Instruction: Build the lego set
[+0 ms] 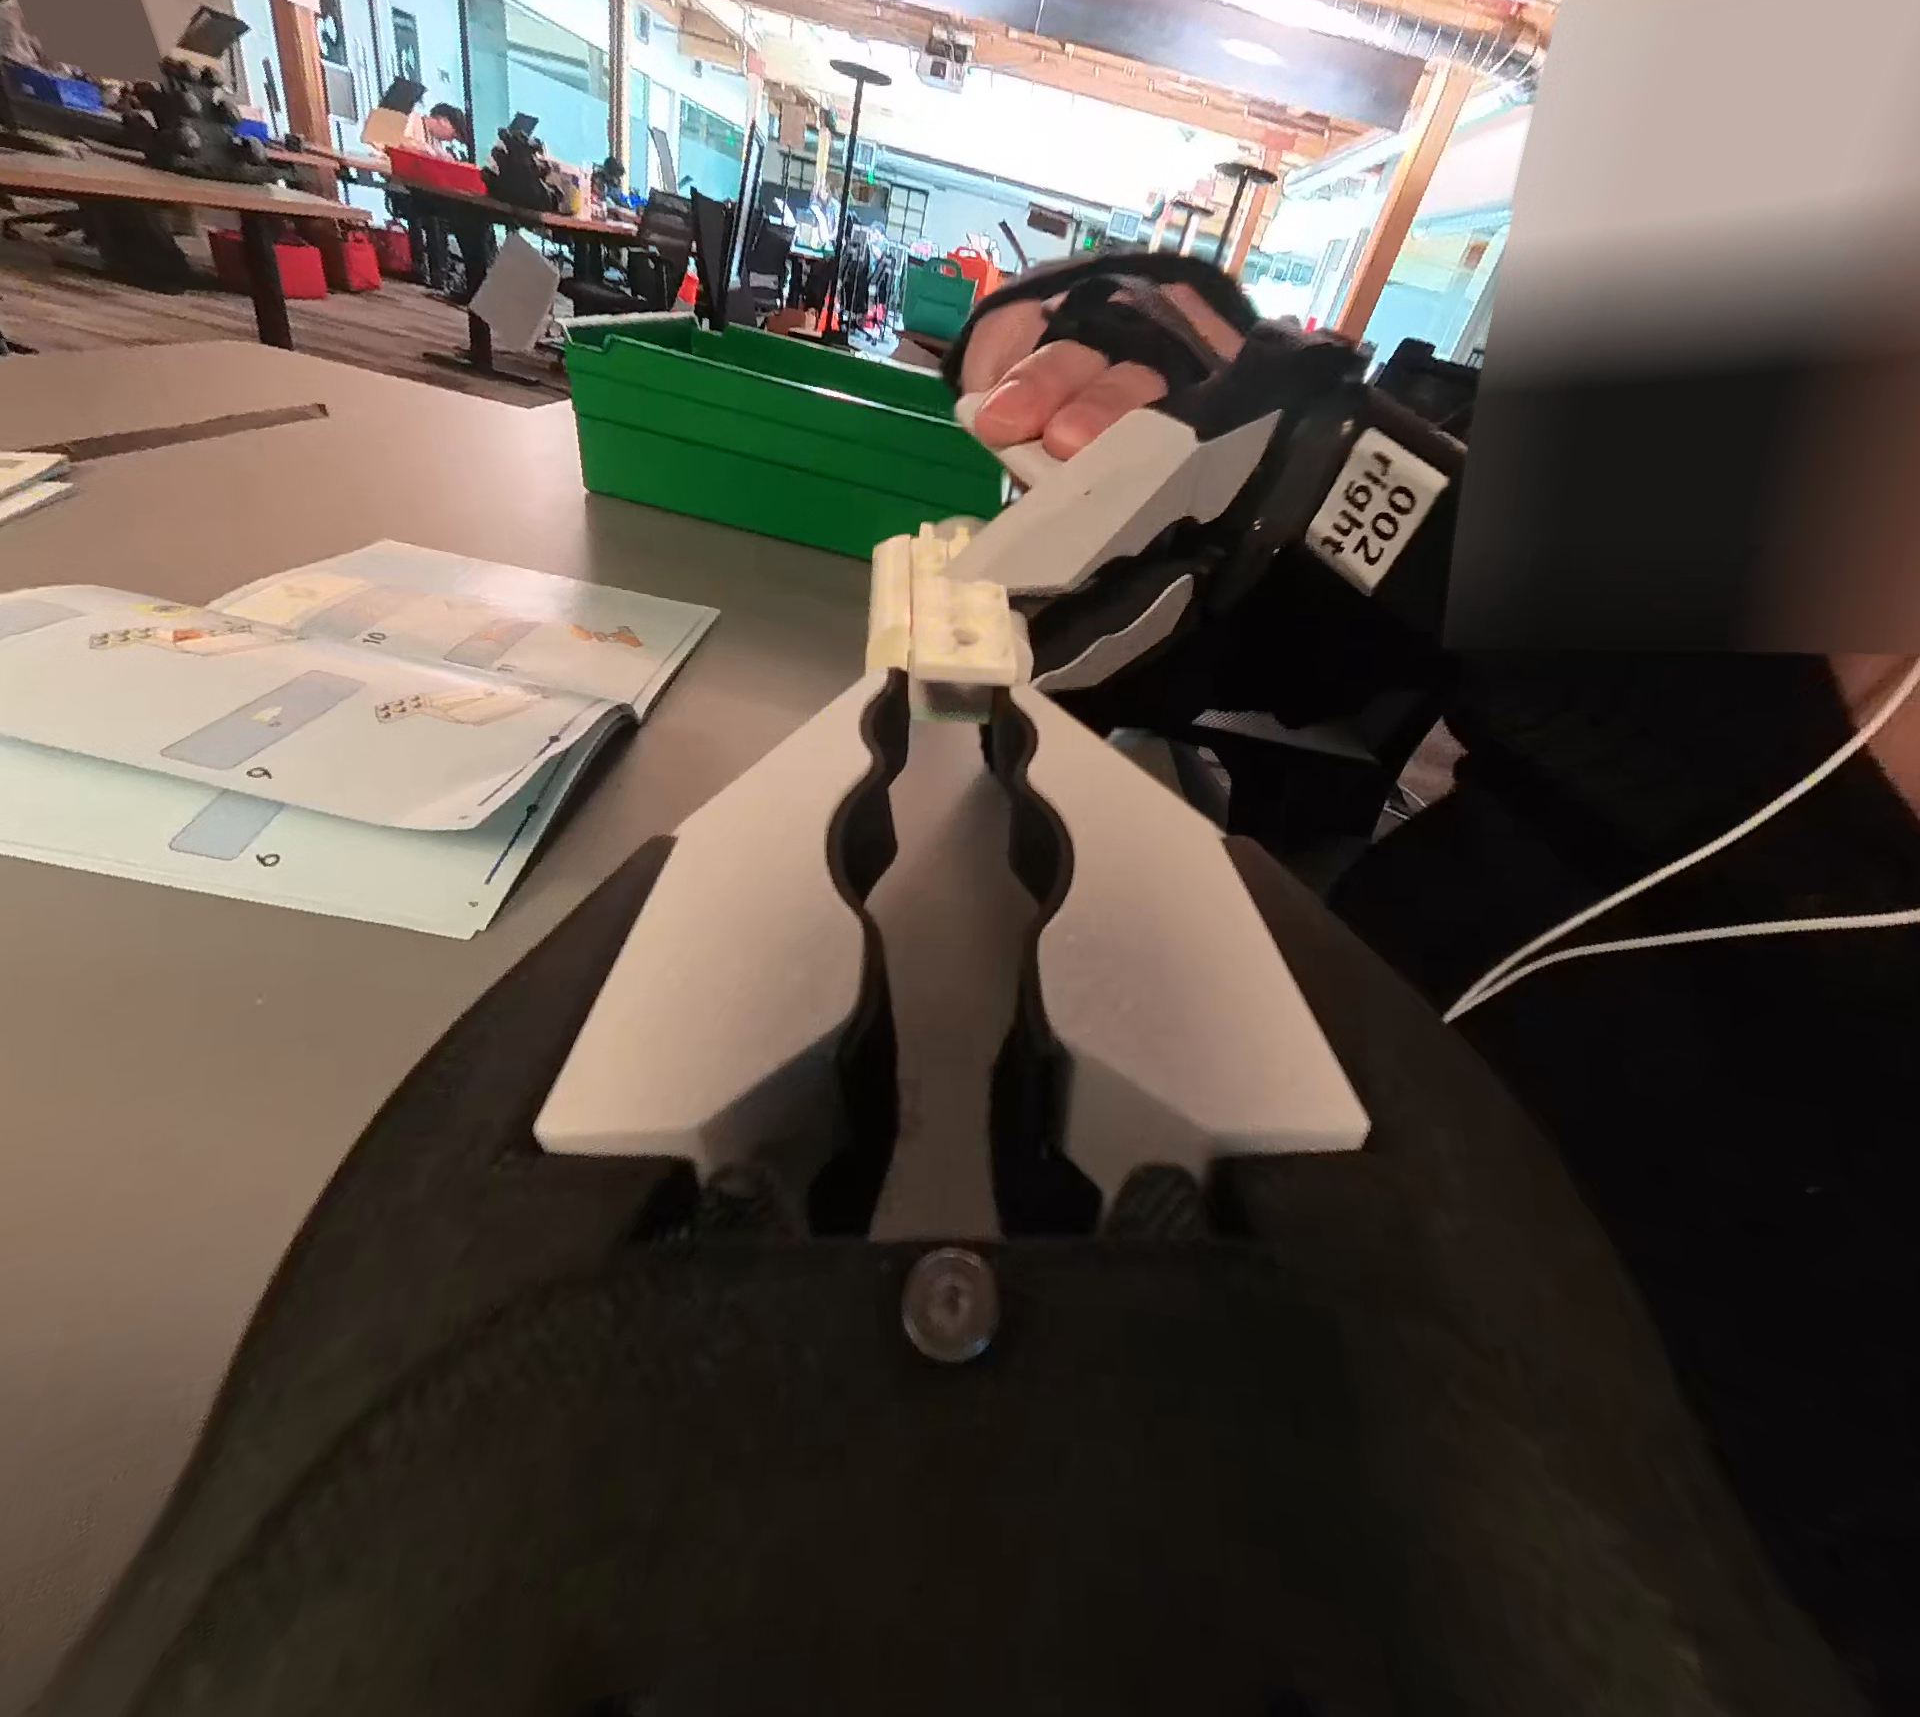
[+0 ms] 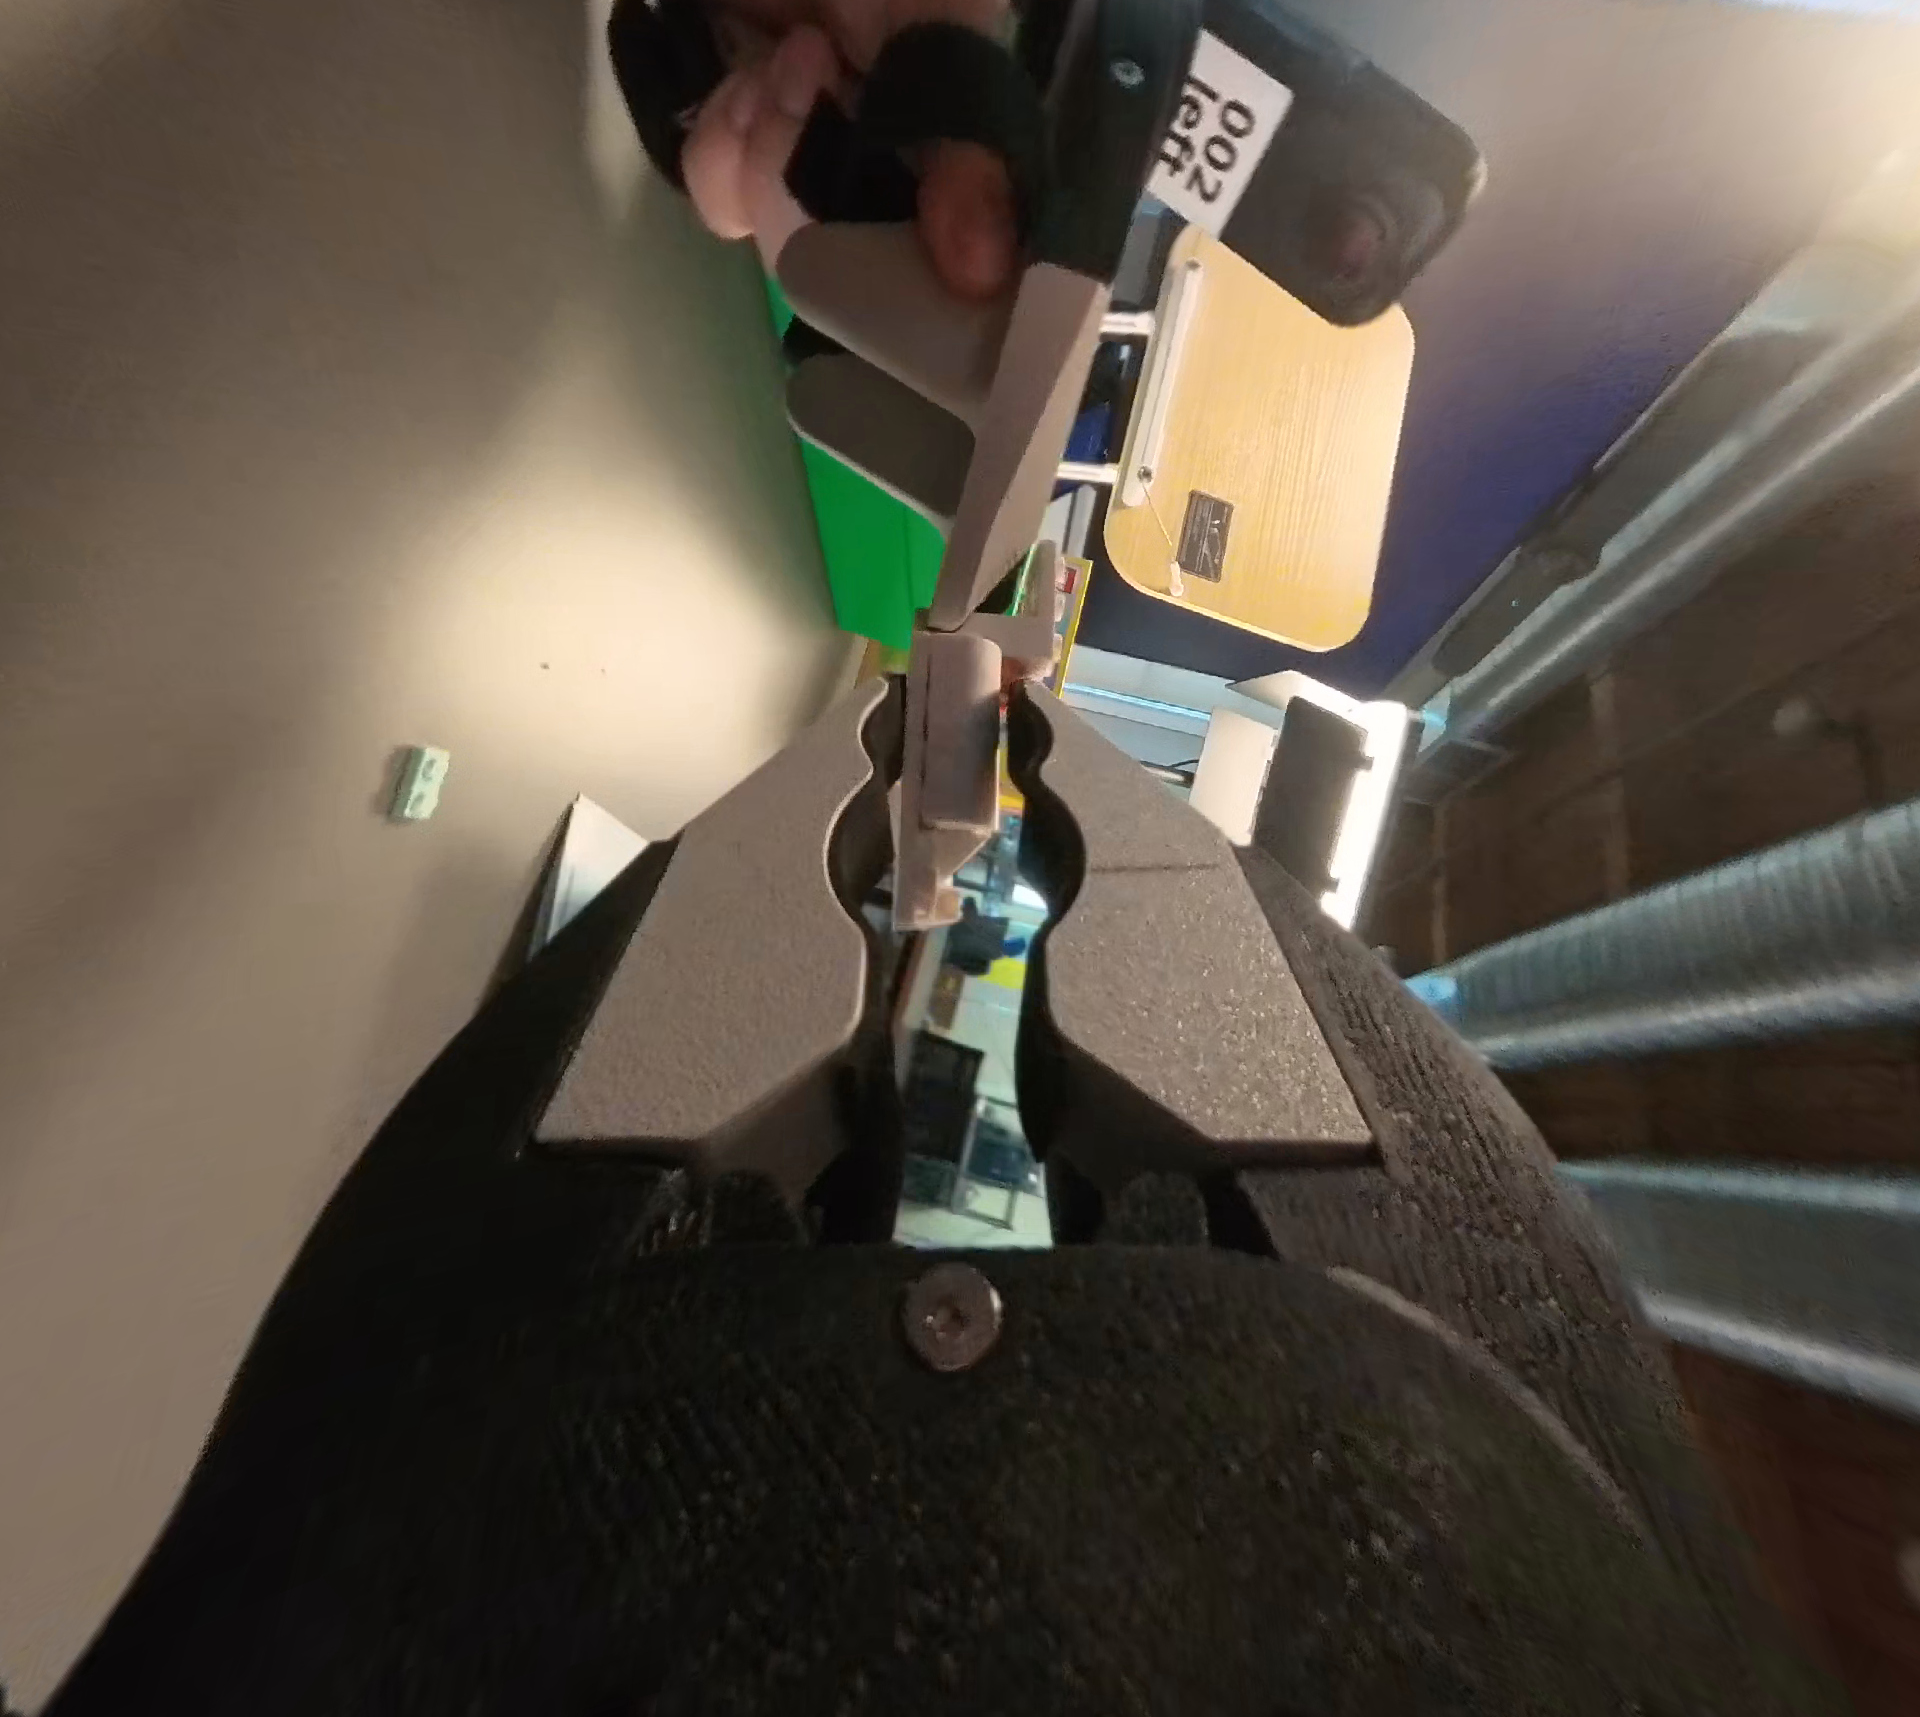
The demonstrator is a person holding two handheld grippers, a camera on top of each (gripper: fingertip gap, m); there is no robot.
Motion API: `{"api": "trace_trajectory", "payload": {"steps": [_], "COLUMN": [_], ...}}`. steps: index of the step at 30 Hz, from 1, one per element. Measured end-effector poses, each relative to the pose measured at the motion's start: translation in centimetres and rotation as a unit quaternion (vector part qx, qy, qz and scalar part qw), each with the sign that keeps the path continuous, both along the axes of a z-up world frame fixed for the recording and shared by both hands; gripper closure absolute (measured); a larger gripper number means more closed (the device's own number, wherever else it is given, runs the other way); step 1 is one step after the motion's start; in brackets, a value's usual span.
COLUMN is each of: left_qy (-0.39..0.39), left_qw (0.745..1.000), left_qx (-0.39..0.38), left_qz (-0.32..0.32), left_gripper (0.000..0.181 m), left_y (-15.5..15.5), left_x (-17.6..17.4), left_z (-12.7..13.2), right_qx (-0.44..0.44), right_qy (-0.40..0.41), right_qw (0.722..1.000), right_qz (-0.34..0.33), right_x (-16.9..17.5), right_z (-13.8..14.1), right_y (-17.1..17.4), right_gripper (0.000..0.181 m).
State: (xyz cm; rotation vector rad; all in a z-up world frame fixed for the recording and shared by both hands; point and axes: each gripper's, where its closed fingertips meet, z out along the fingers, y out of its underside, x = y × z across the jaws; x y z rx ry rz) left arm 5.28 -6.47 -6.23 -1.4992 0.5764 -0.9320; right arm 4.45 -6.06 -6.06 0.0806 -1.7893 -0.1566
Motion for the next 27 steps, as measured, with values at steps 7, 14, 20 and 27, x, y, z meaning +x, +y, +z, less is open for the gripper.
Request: {"api": "trace_trajectory", "payload": {"steps": [7,14,20,27], "left_qy": [-0.033,-0.044,-0.016,-0.017], "left_qw": [0.999,0.998,0.998,0.997], "left_qx": [-0.026,-0.035,-0.055,-0.068], "left_qz": [0.002,0.003,-0.003,-0.039], "left_gripper": [0.166,0.127,0.147,0.147], "left_y": [0.7,0.9,1.1,0.6], "left_x": [-0.5,-0.3,-0.1,0.4], "left_z": [-0.3,-0.7,-1.7,-1.6], "right_qx": [-0.004,-0.072,-0.067,-0.199], "right_qy": [0.013,0.043,0.031,-0.001], "right_qw": [1.000,0.996,0.997,0.980], "right_qz": [-0.028,-0.034,-0.021,-0.008], "right_x": [-0.5,-1.2,-1.7,-1.0], "right_z": [-0.3,-0.7,-1.8,-1.8], "right_y": [0.7,0.4,-0.1,0.4], "right_gripper": [0.165,0.165,0.165,0.136]}}
